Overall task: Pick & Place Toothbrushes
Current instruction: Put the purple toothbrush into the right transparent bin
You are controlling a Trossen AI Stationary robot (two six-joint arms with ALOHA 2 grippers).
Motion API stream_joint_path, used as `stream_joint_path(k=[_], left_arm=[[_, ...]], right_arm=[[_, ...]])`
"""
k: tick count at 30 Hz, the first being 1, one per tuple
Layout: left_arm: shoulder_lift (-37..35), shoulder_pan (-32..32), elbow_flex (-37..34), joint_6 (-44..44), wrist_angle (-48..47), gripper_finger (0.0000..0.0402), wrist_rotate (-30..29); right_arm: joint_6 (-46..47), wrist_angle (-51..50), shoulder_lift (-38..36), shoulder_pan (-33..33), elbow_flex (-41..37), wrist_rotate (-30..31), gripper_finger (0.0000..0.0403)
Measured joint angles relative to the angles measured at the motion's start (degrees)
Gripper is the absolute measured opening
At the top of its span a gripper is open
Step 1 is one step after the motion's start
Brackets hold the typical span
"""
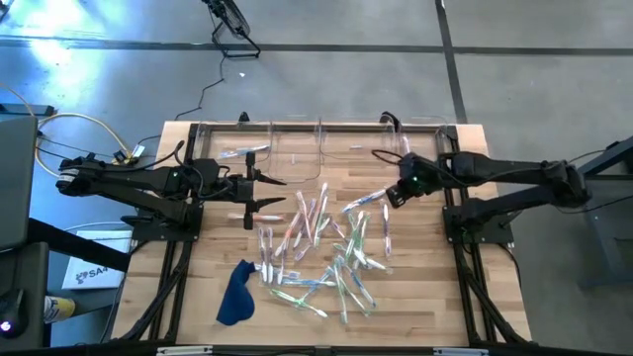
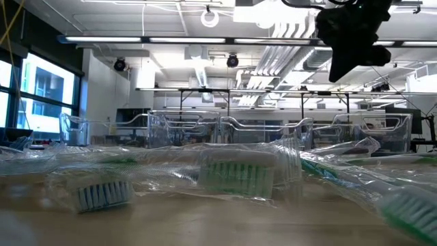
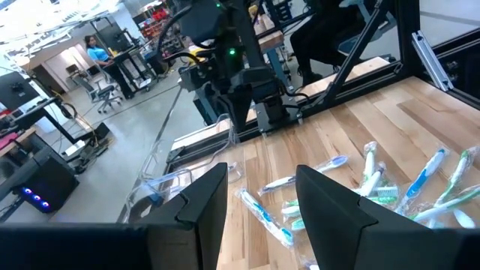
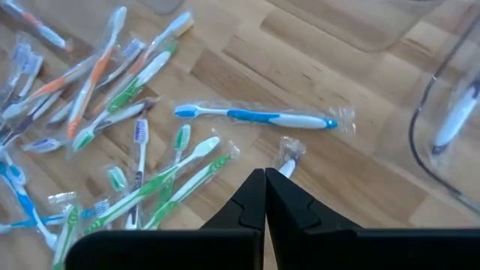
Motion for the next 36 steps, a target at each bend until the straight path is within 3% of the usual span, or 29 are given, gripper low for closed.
stream_joint_path(k=[17, 31, 36], left_arm=[[-0.02, 0.0, 0.0, -1.31, -0.02, 0.0154, 0.0], [-0.02, 0.0, 0.02, -1.31, -0.04, 0.0154, 0.0], [-0.02, 0.0, 0.0, -1.29, -0.04, 0.0154, 0.0]], right_arm=[[18.39, -5.85, 3.6, 9.76, 0.02, 1.75, 0.0002], [20.07, -6.0, 12.29, 15.44, 0.02, 1.04, 0.0003], [20.12, -6.04, 15.46, 16.09, 0.02, -0.46, 0.0033]])
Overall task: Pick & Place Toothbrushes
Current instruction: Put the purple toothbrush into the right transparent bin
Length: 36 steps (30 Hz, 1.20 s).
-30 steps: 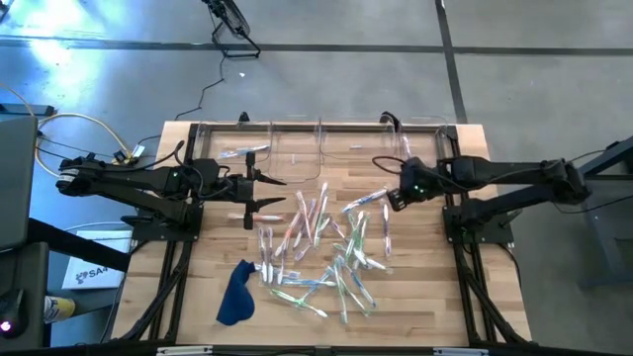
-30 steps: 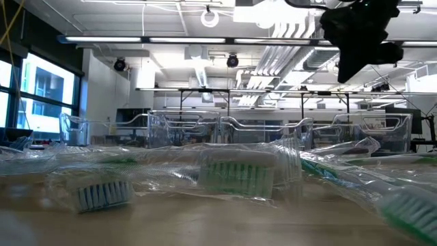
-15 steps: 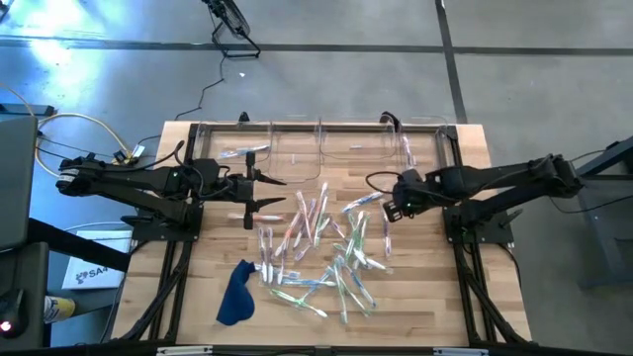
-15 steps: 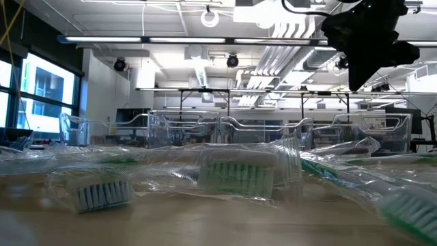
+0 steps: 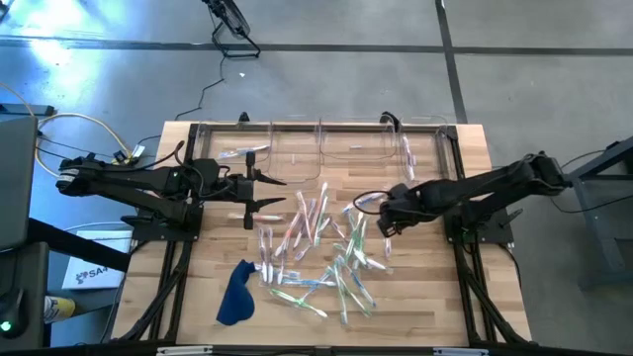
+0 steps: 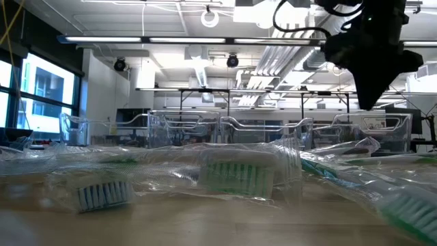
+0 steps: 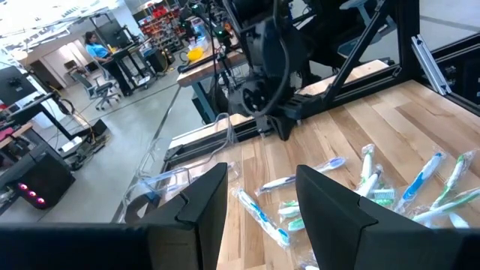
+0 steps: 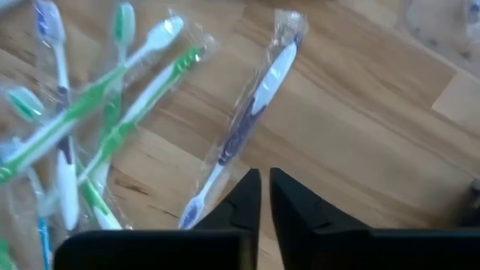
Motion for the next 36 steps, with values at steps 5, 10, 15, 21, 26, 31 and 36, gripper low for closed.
stream_joint_path(k=[5, 10, 15, 21, 26, 31, 36], left_arm=[[0.0, 0.0, 0.02, 0.0, -0.02, 0.0154, 0.0], [0.0, 0.0, 0.01, 0.0, -0.11, 0.0154, 0.0], [0.0, 0.0, 0.01, 0.0, -0.39, 0.0154, 0.02], [0.0, 0.0, 0.01, 0.0, -0.44, 0.0154, 0.02], [0.0, 0.0, 0.02, 0.0, -0.42, 0.0154, 0.02], [0.0, 0.0, 0.02, 0.0, -0.44, 0.0154, 0.02], [0.0, 0.0, 0.01, 0.0, -0.44, 0.0154, 0.02]], right_arm=[[2.47, 0.12, 2.47, -0.01, 0.0, -2.0, 0.0094], [4.48, 0.68, 3.94, -0.01, 0.0, -4.62, 0.0139], [4.52, 1.92, 4.06, -0.01, 0.0, -5.71, 0.0153], [4.54, 3.92, 4.06, -0.01, 0.0, -5.77, 0.0145], [4.54, 5.04, 4.06, -0.01, 0.0, -5.53, 0.0142], [5.36, 7.28, 3.99, -0.01, -2.15, -5.98, 0.0142], [8.09, 10.24, 3.99, 0.47, -5.17, -7.02, 0.0142]])
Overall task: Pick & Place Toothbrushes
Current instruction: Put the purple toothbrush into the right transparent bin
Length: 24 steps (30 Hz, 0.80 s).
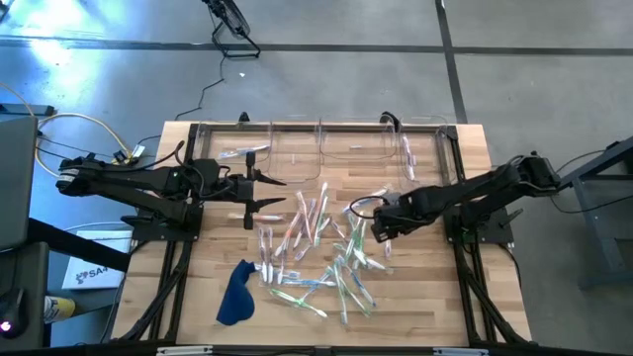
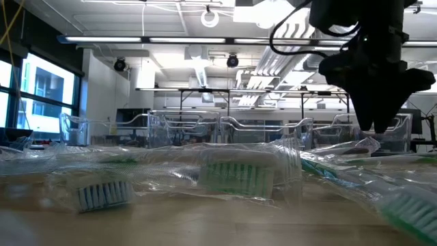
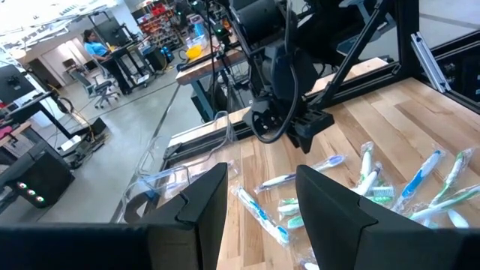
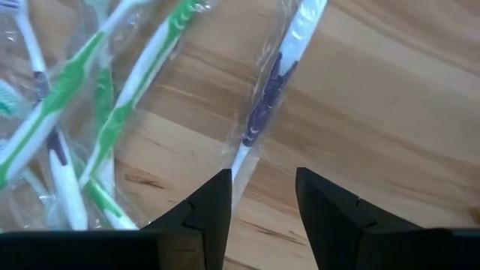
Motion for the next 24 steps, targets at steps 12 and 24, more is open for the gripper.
stream_joint_path(k=[12, 24], left_arm=[[0.02, 0.0, 0.01, 0.01, -0.03, 0.0154, 0.0], [0.06, 0.0, 0.01, 0.01, -1.01, 0.0154, -0.01]], right_arm=[[5.41, 6.29, 0.02, 1.75, -3.25, 2.28, 0.0142], [8.54, 9.72, 0.02, 1.78, -6.33, 3.5, 0.0142]])
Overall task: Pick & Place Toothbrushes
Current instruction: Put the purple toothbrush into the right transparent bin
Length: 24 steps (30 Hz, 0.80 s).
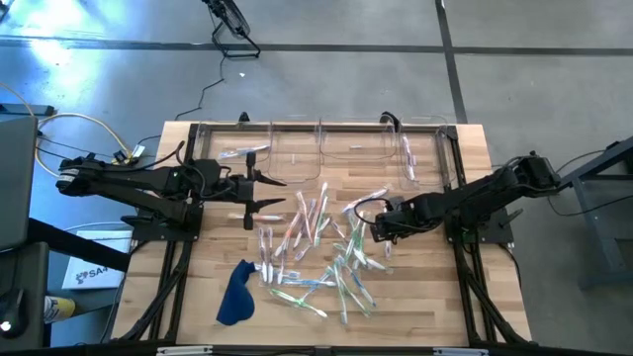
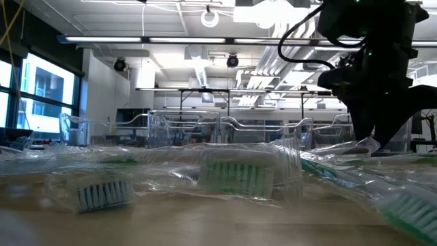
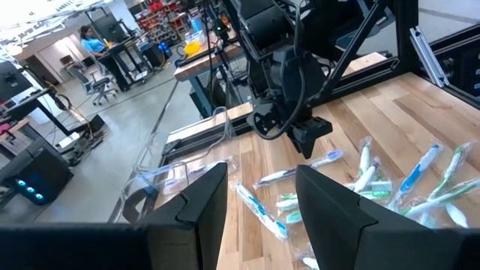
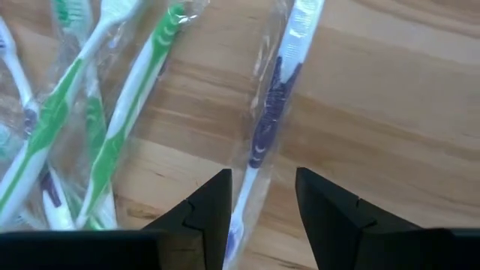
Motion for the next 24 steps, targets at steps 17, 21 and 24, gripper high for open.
stream_joint_path(k=[17, 21, 24], left_arm=[[0.01, 0.0, 0.0, 0.02, 0.0, 0.0154, -0.01], [0.01, 0.0, 0.0, 0.01, 0.0, 0.0154, -0.01], [0.01, 0.0, 0.0, 0.0, 0.0, 0.0154, -0.01]], right_arm=[[0.07, 7.31, 0.0, 0.0, -4.58, 0.42, 0.0142], [0.08, 11.24, 0.0, 0.0, -6.4, 0.44, 0.0142], [0.12, 13.76, 0.0, 0.0, -7.79, 0.65, 0.0142]])
